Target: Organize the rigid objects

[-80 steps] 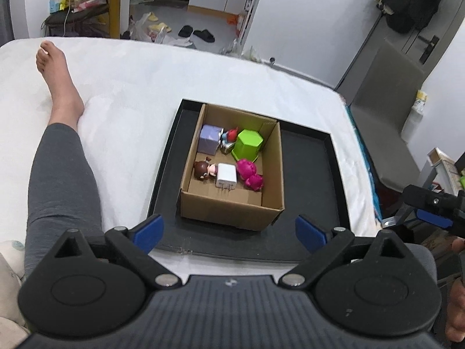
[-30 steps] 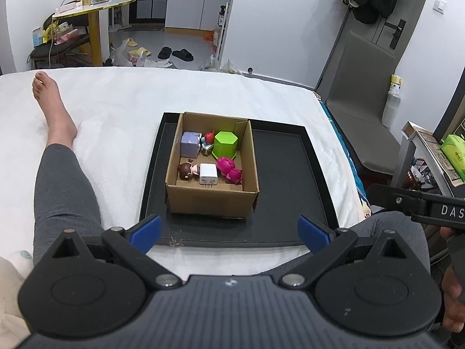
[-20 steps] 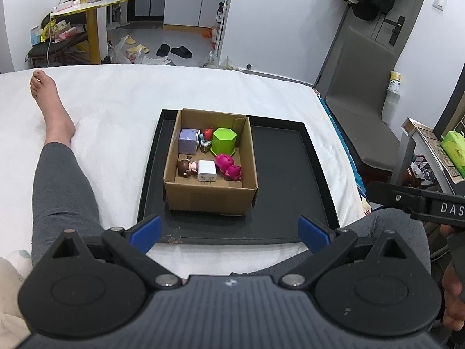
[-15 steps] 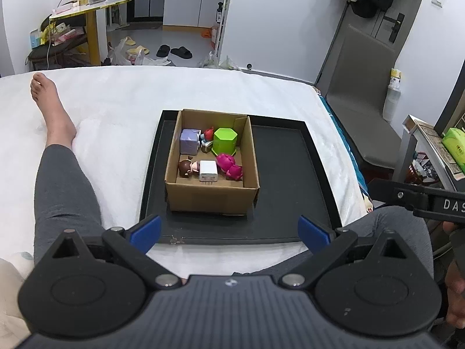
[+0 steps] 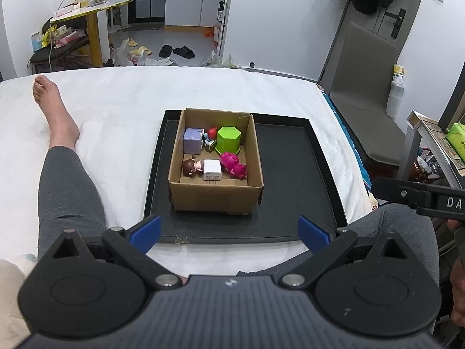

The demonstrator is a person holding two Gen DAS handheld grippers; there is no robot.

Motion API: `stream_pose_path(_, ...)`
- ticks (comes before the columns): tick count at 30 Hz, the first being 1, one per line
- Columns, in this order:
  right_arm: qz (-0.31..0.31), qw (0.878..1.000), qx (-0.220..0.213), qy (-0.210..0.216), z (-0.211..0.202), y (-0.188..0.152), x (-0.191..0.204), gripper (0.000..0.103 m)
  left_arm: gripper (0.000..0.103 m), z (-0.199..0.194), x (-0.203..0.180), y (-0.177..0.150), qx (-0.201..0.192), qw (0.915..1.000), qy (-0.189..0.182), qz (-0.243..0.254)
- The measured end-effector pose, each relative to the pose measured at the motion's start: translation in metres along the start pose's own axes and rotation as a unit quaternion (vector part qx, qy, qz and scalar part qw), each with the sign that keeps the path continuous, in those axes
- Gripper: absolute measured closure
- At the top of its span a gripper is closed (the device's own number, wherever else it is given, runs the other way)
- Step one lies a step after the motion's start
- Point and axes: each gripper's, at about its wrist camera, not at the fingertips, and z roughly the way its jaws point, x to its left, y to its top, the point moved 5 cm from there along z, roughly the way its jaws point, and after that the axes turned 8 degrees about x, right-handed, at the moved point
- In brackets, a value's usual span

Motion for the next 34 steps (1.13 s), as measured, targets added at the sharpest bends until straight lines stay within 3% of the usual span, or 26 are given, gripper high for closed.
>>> stream_pose_path(34, 0.004, 1.000, 0.003, 0.001, 0.0027, -0.0029, -0.0015, 0.000, 0.003, -0.0020, -0.0012, -0.0024, 0.003, 1.0000, 0.005, 0.004)
